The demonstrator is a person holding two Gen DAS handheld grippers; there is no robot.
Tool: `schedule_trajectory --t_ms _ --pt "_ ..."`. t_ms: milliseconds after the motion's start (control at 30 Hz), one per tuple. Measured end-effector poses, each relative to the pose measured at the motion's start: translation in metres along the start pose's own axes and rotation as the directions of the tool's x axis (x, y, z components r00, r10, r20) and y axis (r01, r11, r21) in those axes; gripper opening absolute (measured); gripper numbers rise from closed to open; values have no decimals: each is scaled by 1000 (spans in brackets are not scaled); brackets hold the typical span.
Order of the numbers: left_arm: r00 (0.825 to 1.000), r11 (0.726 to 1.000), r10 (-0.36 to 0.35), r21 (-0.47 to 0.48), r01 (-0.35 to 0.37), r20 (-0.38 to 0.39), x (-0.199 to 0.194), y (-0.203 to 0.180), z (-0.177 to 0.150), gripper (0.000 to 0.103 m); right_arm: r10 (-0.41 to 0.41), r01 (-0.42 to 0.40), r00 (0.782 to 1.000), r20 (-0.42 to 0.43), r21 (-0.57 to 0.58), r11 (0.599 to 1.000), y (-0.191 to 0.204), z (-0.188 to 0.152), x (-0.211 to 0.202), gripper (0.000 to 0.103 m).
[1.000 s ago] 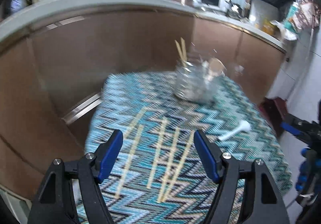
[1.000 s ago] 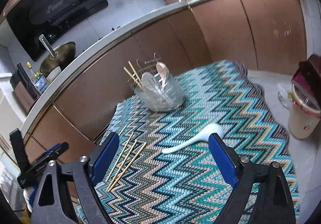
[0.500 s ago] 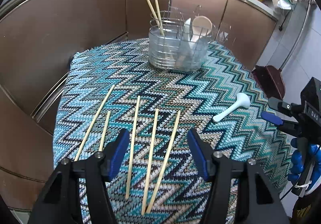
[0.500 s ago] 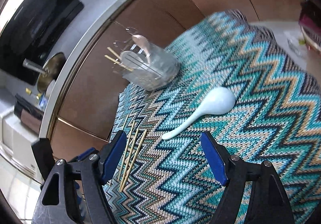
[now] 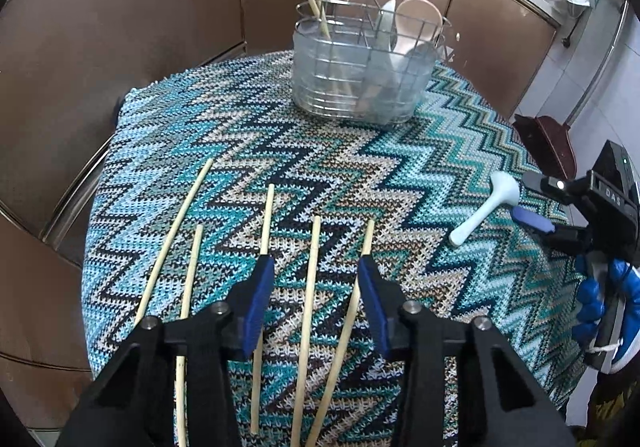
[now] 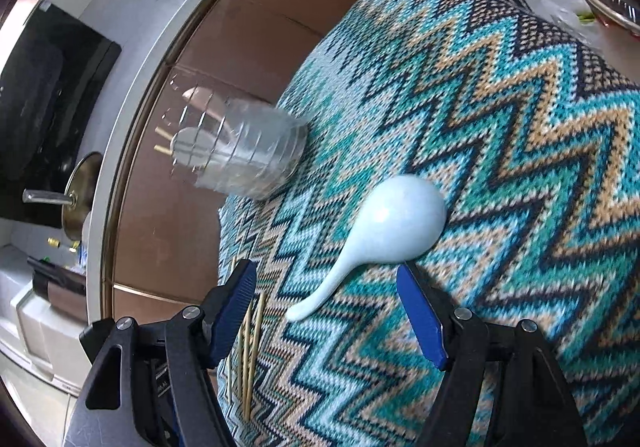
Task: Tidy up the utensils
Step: 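Move the left tool to the chopsticks while the right tool approaches the white ladle, then grasp the white ceramic ladle by its handle with the right tool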
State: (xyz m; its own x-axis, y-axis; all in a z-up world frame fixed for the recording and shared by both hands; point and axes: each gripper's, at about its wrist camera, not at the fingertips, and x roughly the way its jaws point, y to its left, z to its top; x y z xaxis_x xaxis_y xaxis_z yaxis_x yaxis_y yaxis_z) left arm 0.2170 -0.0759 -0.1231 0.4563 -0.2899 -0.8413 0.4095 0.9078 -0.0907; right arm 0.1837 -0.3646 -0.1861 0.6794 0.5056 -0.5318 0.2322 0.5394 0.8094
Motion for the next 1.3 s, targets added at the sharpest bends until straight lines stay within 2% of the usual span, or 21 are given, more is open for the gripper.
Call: schedule_trajectory --t_ms 167,400,500,567,633,1033,1167,1300 --pt "1000 1000 -15 -6 15 -6 6 2 2 40 -46 46 999 9 -20 999 2 11 3 65" --pt "1000 1000 -25 -10 25 -9 11 4 3 40 -82 82 997 17 -18 996 5 28 14 64" --pt "999 999 -31 -8 31 -9 13 4 2 40 -115 116 993 11 -32 993 9 35 23 55" --pt "999 999 -37 -7 37 -9 14 6 1 40 -133 133 991 5 -34 991 11 39 28 45" --pt "999 999 -40 -8 40 -10 15 7 1 40 -144 144 990 -4 -38 989 14 44 31 43" --pt "997 996 -81 -47 80 -8 18 20 4 40 -158 151 987 -35 -144 978 55 60 64 39" --pt "996 995 -89 -48 89 -7 19 21 5 40 -161 151 986 -52 -167 974 57 62 76 30" --pt "995 994 -98 -47 97 -13 20 23 5 40 -125 112 989 -75 -154 982 55 61 86 22"
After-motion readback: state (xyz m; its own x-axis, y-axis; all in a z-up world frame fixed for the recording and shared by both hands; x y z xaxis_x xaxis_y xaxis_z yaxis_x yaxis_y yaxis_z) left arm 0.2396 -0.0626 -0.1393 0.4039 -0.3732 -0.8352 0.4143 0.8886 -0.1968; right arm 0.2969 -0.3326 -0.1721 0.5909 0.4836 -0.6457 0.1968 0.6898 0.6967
